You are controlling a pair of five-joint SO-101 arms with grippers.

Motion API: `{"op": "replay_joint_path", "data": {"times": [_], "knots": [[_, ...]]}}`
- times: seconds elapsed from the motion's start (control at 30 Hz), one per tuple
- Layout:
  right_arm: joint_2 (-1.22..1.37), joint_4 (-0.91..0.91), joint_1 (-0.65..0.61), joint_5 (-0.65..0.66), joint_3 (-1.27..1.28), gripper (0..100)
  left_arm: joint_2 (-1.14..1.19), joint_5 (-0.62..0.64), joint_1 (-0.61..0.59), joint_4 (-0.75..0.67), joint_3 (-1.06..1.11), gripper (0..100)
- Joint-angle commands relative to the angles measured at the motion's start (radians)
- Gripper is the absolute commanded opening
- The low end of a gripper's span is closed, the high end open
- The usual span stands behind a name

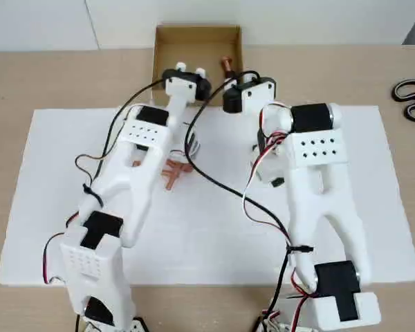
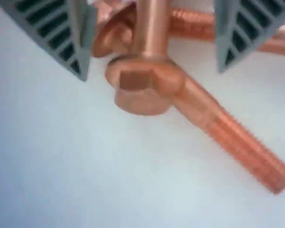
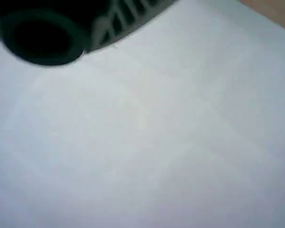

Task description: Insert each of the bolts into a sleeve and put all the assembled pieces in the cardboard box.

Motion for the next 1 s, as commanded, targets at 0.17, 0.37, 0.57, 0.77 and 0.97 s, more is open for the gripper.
{"op": "replay_joint_path", "data": {"times": [0.17, 0.37, 0.57, 0.77, 0.97], "knots": [[-0.039, -0.008, -0.001, -0.011, -0.002, 0.4, -0.008, 0.003, 0.008, -0.025, 0.002, 13], [-0.039, -0.008, -0.001, -0.011, -0.002, 0.4, 0.003, 0.003, 0.008, -0.025, 0.005, 11], [-0.039, -0.008, -0.001, -0.011, -0.002, 0.4, 0.1, 0.029, 0.008, -0.026, 0.002, 11], [-0.039, -0.008, -0.001, -0.011, -0.002, 0.4, 0.107, 0.051, 0.009, -0.034, 0.001, 10], [-0.039, -0.008, -0.001, -0.011, -0.002, 0.4, 0.106, 0.052, 0.009, -0.028, -0.001, 4]]}}
